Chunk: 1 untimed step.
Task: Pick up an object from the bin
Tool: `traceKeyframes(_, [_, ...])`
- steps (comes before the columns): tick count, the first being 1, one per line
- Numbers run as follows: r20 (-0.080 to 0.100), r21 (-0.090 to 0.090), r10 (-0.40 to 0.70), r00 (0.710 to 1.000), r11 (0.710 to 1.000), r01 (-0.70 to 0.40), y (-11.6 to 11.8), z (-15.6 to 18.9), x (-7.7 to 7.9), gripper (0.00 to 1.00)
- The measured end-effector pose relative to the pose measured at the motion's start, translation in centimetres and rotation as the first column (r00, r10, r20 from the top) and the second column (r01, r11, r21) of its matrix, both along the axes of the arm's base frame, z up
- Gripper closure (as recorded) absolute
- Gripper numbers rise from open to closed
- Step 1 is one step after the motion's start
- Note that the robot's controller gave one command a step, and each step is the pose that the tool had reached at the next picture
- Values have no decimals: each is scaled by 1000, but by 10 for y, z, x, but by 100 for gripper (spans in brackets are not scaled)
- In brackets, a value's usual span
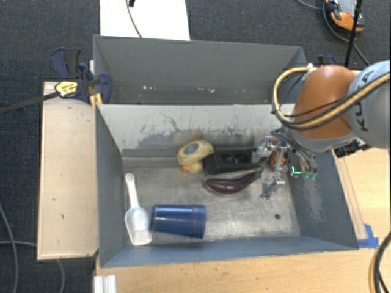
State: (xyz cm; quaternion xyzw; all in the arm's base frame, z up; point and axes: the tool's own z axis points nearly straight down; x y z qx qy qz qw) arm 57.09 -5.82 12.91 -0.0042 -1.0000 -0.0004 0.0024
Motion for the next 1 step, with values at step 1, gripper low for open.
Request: traceKeyframes(1, [8,-1,1,1000,1000,-1,0,4,2,0])
